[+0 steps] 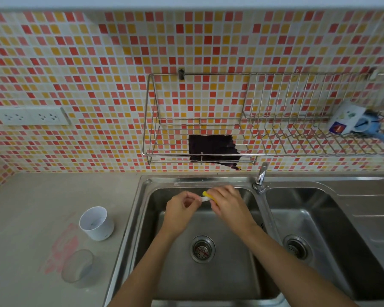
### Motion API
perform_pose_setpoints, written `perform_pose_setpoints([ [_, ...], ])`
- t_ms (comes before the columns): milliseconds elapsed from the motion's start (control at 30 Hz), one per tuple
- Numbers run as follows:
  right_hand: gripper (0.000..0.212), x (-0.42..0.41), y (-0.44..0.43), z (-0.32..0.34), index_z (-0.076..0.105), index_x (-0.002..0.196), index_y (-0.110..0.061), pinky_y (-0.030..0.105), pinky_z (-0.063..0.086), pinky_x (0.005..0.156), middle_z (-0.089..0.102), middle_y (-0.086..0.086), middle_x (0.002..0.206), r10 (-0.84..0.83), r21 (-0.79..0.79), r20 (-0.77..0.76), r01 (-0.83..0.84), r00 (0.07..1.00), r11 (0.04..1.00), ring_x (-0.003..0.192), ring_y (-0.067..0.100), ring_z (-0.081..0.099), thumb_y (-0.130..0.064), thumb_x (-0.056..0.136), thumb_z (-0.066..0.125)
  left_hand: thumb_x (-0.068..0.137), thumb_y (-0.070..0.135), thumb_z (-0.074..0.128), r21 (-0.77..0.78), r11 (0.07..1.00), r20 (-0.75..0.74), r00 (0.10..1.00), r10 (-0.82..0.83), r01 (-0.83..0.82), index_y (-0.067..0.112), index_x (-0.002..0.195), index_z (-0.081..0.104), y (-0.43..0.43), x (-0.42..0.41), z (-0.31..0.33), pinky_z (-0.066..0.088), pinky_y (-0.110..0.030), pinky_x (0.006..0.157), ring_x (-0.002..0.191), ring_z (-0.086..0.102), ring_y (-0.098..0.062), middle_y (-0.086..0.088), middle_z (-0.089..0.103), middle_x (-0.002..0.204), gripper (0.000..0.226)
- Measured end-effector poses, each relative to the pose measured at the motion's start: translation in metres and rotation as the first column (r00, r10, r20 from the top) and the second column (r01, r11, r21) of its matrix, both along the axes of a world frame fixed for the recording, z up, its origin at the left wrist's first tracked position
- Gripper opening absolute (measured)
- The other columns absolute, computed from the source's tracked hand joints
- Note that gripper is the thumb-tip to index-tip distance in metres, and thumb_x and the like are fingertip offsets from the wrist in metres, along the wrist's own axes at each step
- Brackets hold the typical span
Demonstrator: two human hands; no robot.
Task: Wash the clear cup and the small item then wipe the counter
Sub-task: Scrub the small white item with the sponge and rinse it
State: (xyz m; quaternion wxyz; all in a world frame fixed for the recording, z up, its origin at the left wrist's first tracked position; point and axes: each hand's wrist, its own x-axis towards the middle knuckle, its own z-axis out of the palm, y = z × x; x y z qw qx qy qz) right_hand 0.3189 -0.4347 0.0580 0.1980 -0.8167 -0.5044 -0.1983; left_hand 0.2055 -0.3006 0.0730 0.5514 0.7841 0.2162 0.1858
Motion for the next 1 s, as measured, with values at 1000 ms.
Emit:
perform_pose_setpoints([
  [1000, 0.04, 0.031, -0.089, -0.055, 0.06, 0.125, -0.013, 0.021, 0.044, 0.086, 0.062, 0.004, 0.118, -0.351, 0.052, -0.607, 0.477, 0.713, 0.878, 0.102, 0.018, 0.058, -0.012, 0.086, 0.065, 0.082, 0.019, 0.073, 0.125, 0.99, -0.178, 0.98, 0.094, -0.072, 0.021, 0.088, 0.072, -0.055, 0.048, -0.03, 0.043, -0.001, 0.062, 0.072, 0.061, 0.004, 0.011, 0.067, 0.076, 0.007],
])
